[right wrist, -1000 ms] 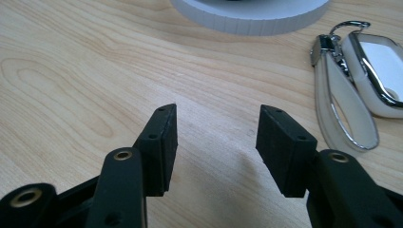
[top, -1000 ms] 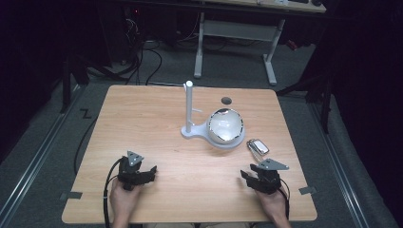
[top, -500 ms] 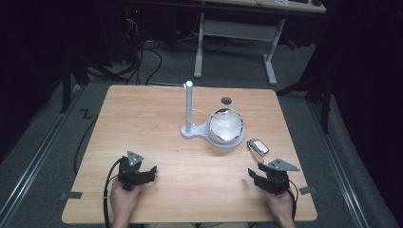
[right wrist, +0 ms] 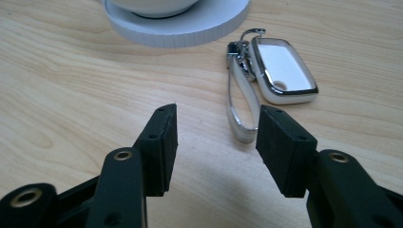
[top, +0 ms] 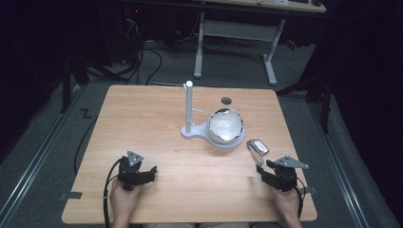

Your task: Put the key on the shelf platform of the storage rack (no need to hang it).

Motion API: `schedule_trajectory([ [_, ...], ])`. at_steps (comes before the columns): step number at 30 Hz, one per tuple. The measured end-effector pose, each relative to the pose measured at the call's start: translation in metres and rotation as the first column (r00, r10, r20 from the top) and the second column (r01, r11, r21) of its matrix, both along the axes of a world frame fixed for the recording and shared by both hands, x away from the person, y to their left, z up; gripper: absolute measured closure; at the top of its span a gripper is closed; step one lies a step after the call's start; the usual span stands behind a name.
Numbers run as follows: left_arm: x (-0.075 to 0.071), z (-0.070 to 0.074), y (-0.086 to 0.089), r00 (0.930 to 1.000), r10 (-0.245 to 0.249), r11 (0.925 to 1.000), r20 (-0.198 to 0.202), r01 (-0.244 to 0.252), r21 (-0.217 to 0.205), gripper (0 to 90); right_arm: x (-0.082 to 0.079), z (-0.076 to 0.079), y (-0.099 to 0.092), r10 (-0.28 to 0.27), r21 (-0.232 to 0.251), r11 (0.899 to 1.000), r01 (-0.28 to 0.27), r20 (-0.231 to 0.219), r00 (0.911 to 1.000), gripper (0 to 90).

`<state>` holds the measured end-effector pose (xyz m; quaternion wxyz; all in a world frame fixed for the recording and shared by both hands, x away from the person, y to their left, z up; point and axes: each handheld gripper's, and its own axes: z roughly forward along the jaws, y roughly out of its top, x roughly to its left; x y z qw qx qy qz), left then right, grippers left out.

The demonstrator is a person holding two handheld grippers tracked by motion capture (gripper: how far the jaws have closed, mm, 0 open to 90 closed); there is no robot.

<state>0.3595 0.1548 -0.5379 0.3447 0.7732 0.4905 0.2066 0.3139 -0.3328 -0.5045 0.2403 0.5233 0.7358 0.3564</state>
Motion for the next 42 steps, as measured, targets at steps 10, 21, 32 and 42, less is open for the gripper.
schedule_trajectory([
  [10, 0.000, 0.000, 0.000, 1.0000, -0.001, 1.0000, -0.001, 0.001, 0.000, 19.1, 0.017, -0.001, -0.008, -0.021, 0.002, 1.000, 0.021, -0.015, 0.9997, 52.2],
  [21, 0.000, 0.000, 0.000, 1.0000, -0.001, 1.0000, -0.001, 0.001, 0.000, 19.1, 0.029, -0.010, -0.006, -0.033, 0.016, 0.999, 0.034, -0.053, 0.9980, 54.0],
  [32, 0.000, 0.000, 0.000, 1.0000, -0.002, 1.0000, -0.002, 0.002, 0.001, 19.2, 0.036, -0.017, -0.004, -0.037, 0.016, 0.999, 0.038, -0.070, 0.9968, 56.3],
  [42, 0.000, 0.000, 0.000, 1.0000, -0.001, 1.0000, -0.001, 0.001, 0.001, 19.2, 0.044, -0.023, -0.003, -0.042, 0.015, 0.999, 0.043, -0.085, 0.9955, 57.3],
])
